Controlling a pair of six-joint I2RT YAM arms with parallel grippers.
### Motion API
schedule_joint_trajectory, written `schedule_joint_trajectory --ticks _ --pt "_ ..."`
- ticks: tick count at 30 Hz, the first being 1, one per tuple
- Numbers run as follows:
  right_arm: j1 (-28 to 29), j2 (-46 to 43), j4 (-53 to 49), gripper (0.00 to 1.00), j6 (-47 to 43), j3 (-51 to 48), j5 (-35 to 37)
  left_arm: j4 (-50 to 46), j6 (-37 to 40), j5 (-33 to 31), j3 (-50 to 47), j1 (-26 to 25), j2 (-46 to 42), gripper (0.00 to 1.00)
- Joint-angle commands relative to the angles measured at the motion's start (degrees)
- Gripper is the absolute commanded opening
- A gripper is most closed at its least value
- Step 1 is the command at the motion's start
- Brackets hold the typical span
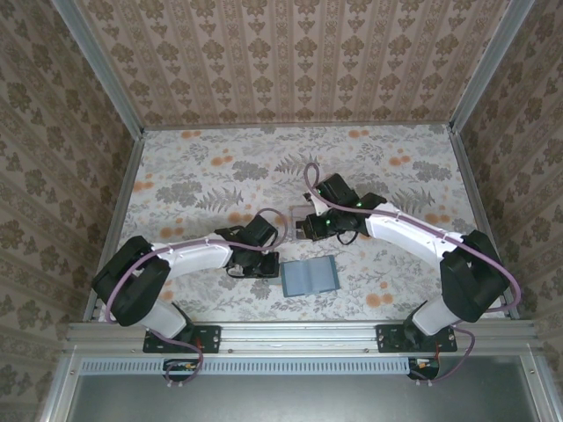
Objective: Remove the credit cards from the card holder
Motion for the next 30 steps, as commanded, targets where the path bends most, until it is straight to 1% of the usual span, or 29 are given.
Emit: schedule_joint_trajectory --ticks 1,5,11,14,17,22,30 --pt "1.37 -2.15 2.65 0.13 9.80 -1.75 -4.32 -3.55 1.77 -1.39 2.02 -0.60 0.37 0.08" --pt "2.64 -3.27 3.61 0.13 12.73 -3.97 -4.45 -6.41 2.26 -3.17 3.82 -0.86 -2.48 0.08" --pt "3.43 -3.48 4.21 0.13 16.48 -6.05 -5.03 -6.85 1.46 -2.06 4.65 -1.58 -5.00 0.08" --pt "4.02 -2.87 6.62 0.14 18.47 -7.21 -7.38 -5.55 0.57 -1.41 3.72 -2.33 -4.33 0.08" --pt "4.87 -1.42 7.01 0.14 20.01 -7.17 -8.00 -3.51 -0.32 -0.50 2.60 -3.28 -2.71 0.08" --pt "6.68 1.20 8.29 0.14 21.51 -7.49 -7.79 -0.91 -1.55 -0.59 0.65 -3.74 -0.28 0.06" --pt "8.26 5.22 8.91 0.14 22.34 -7.90 -7.21 0.41 -2.00 -1.18 -1.28 -3.67 0.93 0.04"
